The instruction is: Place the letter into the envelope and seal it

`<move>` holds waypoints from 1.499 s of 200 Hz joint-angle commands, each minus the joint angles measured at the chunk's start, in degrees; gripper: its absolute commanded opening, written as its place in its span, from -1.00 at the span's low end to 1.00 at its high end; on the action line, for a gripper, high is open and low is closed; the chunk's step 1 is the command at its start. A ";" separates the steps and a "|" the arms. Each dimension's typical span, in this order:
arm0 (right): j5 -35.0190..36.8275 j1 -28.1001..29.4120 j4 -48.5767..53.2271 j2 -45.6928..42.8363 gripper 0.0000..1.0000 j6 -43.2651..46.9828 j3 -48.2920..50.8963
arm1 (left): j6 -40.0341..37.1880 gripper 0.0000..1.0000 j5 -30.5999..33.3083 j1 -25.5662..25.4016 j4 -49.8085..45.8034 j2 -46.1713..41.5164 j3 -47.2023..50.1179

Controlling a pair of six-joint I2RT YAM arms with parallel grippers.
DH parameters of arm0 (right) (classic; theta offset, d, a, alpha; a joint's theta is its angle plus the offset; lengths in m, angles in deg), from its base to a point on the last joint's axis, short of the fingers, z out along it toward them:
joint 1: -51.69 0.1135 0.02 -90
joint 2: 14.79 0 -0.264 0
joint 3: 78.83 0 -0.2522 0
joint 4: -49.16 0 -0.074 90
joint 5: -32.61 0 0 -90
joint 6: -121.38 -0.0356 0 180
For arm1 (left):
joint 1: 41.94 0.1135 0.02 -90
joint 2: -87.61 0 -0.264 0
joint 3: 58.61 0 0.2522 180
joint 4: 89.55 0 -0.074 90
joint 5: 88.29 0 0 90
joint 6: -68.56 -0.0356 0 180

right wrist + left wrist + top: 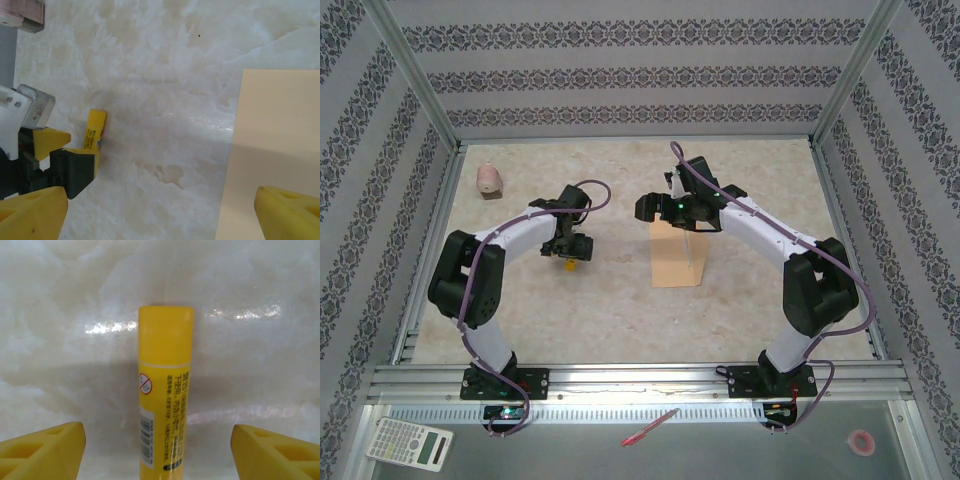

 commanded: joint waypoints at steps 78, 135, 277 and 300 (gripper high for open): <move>-1.35 -2.10 -0.99 -0.58 0.88 -0.50 1.65 | -1.97 -0.04 -0.12 0.50 3.98 1.79 1.62; -1.70 -2.37 -1.16 -0.47 0.86 -0.61 1.85 | -2.37 -0.08 -0.03 0.53 3.98 2.39 1.34; -2.92 -2.89 -0.90 0.76 0.84 -0.40 0.71 | -2.34 -0.30 1.20 0.50 5.30 3.00 1.65; -2.94 -2.90 -0.99 0.90 0.84 -0.49 0.60 | -2.42 -0.31 1.20 0.51 5.39 3.11 1.70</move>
